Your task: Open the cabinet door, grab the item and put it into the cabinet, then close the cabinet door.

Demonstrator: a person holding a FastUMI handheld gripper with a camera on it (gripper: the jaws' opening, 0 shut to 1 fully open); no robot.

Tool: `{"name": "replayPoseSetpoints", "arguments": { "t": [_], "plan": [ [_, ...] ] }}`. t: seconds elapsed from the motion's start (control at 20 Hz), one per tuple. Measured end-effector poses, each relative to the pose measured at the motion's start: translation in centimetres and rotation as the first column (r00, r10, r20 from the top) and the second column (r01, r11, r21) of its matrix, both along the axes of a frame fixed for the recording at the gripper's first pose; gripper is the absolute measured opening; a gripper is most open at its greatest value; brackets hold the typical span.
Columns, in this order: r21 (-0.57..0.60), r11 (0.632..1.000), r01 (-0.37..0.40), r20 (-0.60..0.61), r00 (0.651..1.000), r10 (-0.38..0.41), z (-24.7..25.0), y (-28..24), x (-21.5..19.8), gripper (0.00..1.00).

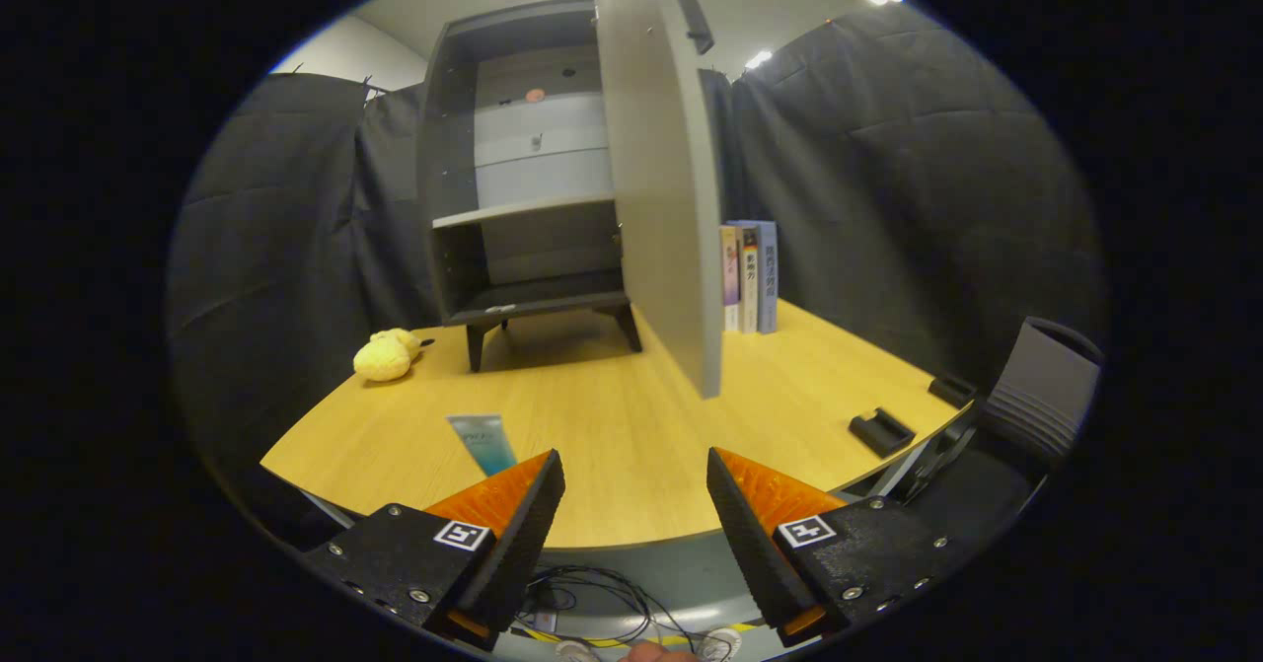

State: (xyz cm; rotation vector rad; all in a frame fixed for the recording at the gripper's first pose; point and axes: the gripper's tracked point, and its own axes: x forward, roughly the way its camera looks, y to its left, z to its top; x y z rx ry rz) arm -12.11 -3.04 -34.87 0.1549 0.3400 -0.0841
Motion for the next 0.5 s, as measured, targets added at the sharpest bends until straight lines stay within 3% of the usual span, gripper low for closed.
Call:
{"name": "replayPoseSetpoints", "arguments": {
  "t": [0.2, 0.4, 0.5],
  "plan": [
    [-0.006, 0.992, -0.124, -0.043, 0.991, 0.124, -6.2, 6.6, 2.7, 0.9],
    [0.042, 0.985, -0.167, -0.09, 0.981, 0.171, -10.0, 9.9, 6.0, 0.9],
    [0.02, 0.987, -0.157, -0.049, 0.986, 0.158, -9.5, 10.2, 8.5, 0.91]
  ]
}}
